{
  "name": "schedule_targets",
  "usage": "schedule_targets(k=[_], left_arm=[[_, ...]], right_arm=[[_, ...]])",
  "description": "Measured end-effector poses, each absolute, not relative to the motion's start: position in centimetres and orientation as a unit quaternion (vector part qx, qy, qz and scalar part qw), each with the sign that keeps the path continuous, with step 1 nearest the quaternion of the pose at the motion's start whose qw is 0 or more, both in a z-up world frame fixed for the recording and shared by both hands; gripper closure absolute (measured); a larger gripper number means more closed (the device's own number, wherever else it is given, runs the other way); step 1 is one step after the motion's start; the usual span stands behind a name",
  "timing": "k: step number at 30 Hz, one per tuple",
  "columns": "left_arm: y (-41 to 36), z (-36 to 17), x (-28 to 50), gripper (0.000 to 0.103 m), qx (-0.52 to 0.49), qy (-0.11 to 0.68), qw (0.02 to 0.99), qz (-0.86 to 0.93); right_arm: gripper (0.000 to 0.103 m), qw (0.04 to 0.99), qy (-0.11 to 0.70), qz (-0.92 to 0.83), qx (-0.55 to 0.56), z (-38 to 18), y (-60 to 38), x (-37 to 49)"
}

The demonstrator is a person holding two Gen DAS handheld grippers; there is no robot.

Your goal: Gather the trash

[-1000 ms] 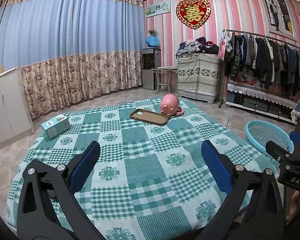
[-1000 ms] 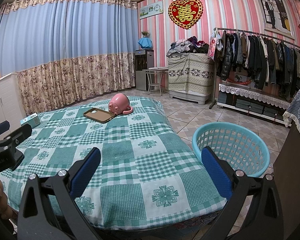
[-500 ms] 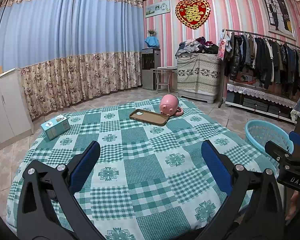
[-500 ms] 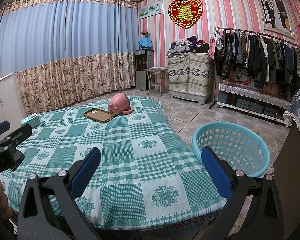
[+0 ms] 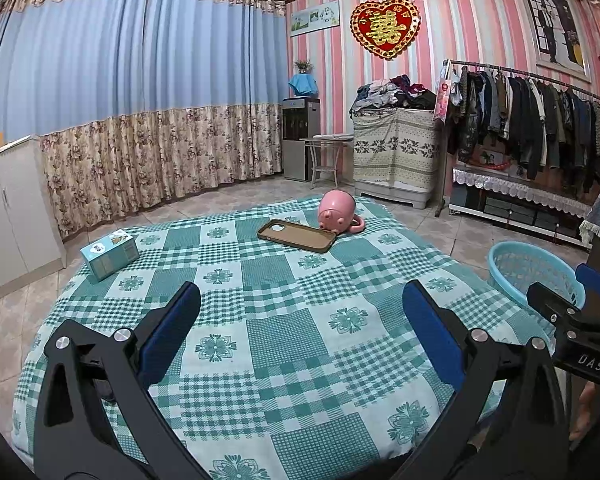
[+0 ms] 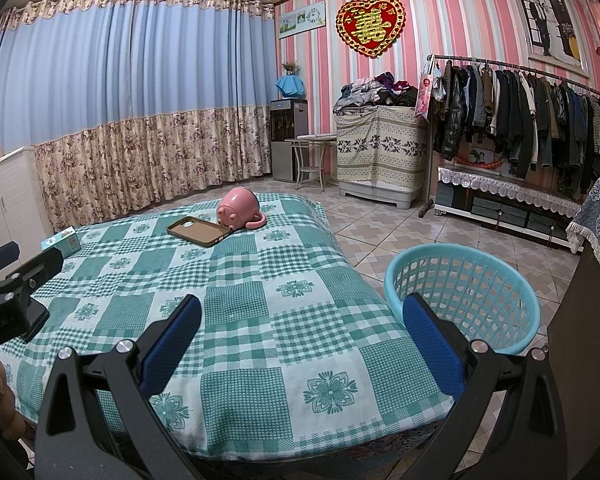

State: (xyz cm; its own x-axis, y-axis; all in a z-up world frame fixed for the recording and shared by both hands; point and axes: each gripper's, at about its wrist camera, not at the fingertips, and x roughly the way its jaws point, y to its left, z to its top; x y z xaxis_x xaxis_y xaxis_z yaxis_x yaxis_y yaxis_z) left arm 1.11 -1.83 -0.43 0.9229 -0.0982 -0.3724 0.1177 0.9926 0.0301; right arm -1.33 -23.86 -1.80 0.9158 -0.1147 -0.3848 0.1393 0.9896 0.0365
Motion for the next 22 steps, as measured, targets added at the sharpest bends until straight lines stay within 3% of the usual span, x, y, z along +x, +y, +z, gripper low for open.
schedule_targets(k=[22], left_arm=[[-2.4,0.0,2.3,0.005,0.022,0.191,0.98,-0.058]], right_arm=[[0.005,0.978,0.195,-0.065,0.032,-1.8,-23.9,-1.3]])
